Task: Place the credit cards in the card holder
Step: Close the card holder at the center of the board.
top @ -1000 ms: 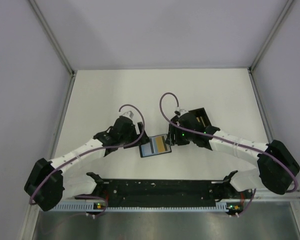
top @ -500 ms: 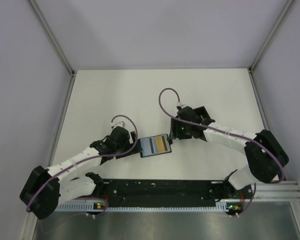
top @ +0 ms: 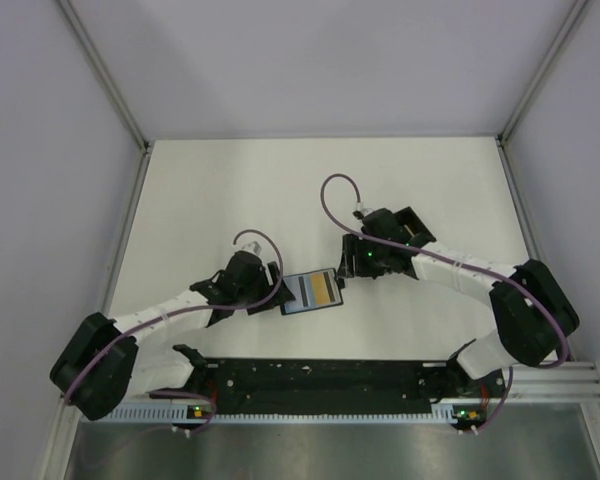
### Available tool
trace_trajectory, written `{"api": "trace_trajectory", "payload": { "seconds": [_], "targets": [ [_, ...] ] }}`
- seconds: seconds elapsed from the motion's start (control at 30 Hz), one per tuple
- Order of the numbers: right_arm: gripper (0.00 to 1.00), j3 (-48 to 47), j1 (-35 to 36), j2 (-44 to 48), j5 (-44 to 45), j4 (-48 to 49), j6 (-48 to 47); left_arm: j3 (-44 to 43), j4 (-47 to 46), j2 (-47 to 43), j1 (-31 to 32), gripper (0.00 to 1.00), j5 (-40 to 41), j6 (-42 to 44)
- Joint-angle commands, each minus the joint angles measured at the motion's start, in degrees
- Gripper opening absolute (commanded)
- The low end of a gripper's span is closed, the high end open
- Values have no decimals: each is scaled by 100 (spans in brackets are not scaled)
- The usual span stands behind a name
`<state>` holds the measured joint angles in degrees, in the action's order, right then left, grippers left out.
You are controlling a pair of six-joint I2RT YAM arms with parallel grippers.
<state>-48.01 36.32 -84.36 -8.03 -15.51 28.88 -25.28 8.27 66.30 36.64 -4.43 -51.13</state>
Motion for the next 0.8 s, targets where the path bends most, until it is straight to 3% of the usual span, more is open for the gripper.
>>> {"api": "trace_trajectory", "payload": {
  "seconds": [0.0,0.27,0.57,0.77],
  "targets": [
    [55,2,7,-230,-603,434,345,216,-414,234,-8,70,-383,-133],
    [55,-33,139,-468,-586,541,329,243,-520,374,-17,59,-445,-169],
    [57,-639,912,-573,1513,-443,381,137,-414,471,-17,59,-401,-55],
    [54,-718,912,-669,1981,-453,372,137,-344,462,-8,59,-357,-11]
  ]
}}
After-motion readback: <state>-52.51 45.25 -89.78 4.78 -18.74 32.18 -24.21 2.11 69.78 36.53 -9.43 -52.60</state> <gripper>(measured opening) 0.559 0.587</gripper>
